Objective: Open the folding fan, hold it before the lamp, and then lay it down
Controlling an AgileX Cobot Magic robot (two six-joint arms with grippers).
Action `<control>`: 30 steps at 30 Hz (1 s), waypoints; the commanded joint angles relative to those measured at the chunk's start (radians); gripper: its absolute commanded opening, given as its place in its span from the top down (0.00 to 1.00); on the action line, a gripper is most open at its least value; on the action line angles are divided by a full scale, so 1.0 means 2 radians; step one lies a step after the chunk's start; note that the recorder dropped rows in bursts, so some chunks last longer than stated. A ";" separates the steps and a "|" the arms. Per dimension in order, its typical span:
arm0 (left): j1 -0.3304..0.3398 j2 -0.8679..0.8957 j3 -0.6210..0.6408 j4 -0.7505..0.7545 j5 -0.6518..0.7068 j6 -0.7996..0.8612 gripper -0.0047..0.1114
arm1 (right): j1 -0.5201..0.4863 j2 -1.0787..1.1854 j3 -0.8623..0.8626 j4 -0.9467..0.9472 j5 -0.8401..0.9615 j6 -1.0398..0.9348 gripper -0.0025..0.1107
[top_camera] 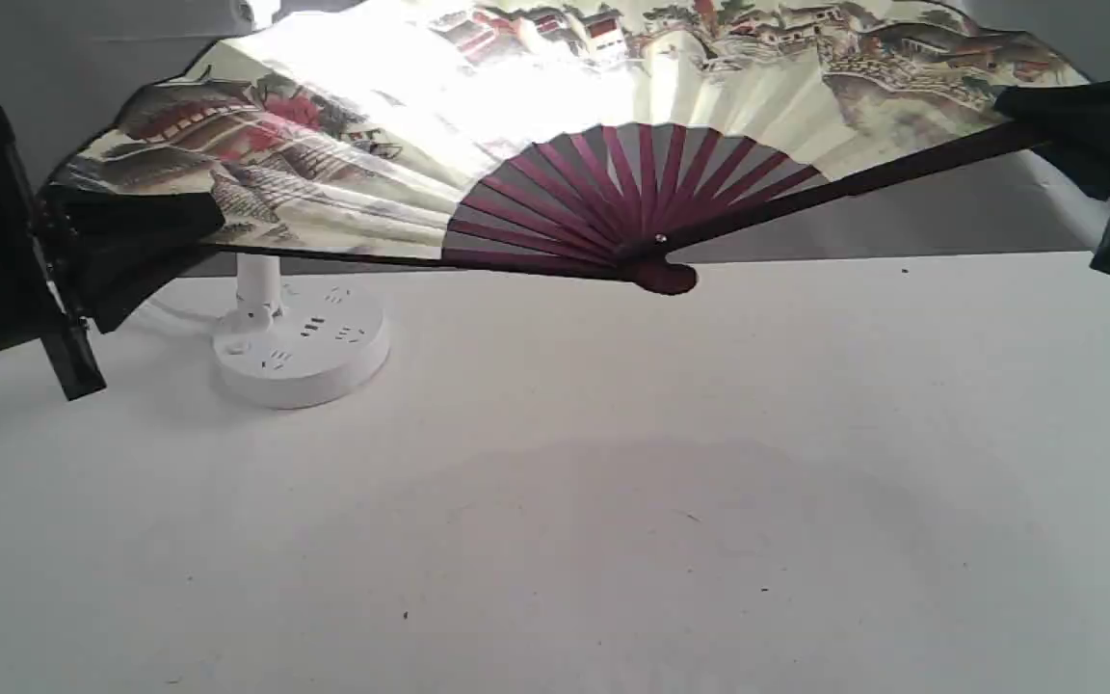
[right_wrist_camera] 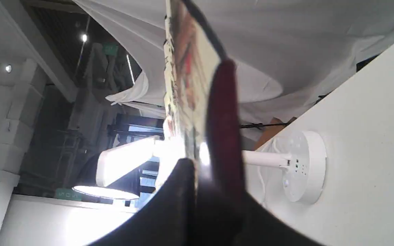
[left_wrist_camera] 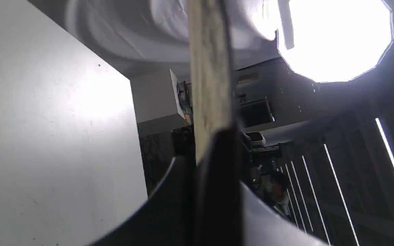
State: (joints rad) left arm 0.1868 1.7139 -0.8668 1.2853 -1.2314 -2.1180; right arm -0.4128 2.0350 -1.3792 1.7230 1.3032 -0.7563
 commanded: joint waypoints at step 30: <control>0.012 -0.007 0.115 0.014 0.132 0.088 0.96 | -0.013 -0.002 0.135 -0.017 -0.065 -0.166 0.98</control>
State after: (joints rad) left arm 0.1906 1.7123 -0.6507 1.3301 -1.1088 -2.0082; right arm -0.4185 2.0350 -1.1249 1.6658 1.2470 -0.9998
